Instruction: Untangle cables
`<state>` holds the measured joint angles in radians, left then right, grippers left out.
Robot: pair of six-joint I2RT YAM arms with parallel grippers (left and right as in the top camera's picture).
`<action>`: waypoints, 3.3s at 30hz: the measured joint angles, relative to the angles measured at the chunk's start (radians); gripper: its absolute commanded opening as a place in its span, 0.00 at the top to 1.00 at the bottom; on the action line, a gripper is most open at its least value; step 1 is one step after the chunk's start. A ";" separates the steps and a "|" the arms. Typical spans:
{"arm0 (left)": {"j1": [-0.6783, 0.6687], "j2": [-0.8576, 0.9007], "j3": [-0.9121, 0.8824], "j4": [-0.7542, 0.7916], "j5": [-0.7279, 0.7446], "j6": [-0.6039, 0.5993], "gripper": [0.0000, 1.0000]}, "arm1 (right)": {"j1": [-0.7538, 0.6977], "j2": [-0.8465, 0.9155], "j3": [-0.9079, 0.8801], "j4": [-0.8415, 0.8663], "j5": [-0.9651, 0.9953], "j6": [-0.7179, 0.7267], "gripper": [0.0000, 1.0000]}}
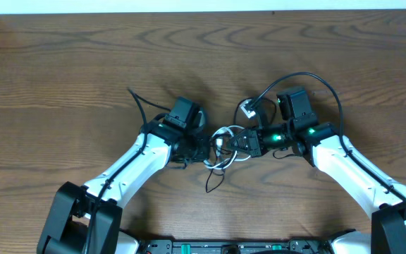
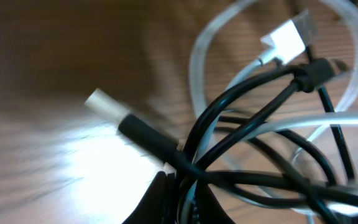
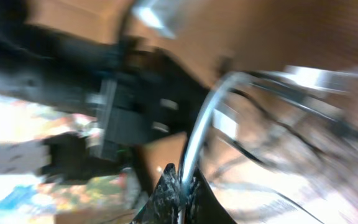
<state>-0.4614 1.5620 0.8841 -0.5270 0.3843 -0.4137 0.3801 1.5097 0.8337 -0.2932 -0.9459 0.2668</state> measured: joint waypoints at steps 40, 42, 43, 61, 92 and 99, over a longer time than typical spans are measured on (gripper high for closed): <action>0.121 -0.261 -0.001 -0.059 0.077 0.070 0.93 | -0.039 0.000 0.001 0.002 0.219 -0.142 0.44; 0.115 -0.261 -0.001 -0.040 0.082 0.067 0.92 | -0.038 0.000 0.001 0.014 0.186 -0.141 0.43; 0.109 -0.261 -0.001 -0.029 0.085 0.065 0.93 | -0.038 0.000 0.001 0.018 0.171 -0.141 0.43; 0.028 -0.290 -0.002 0.083 0.177 0.045 0.93 | 0.030 -0.002 0.003 -0.247 0.661 0.021 0.68; 0.151 -0.441 -0.002 0.167 0.309 -0.018 0.92 | -0.010 -0.002 -0.008 0.038 0.080 -0.153 0.29; 0.058 -0.441 -0.002 0.264 0.356 -0.081 0.92 | 0.014 -0.002 -0.008 0.045 0.152 -0.112 0.37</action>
<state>-0.4030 1.1206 0.8818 -0.2626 0.7403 -0.4946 0.3943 1.5074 0.8253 -0.2481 -0.7937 0.1547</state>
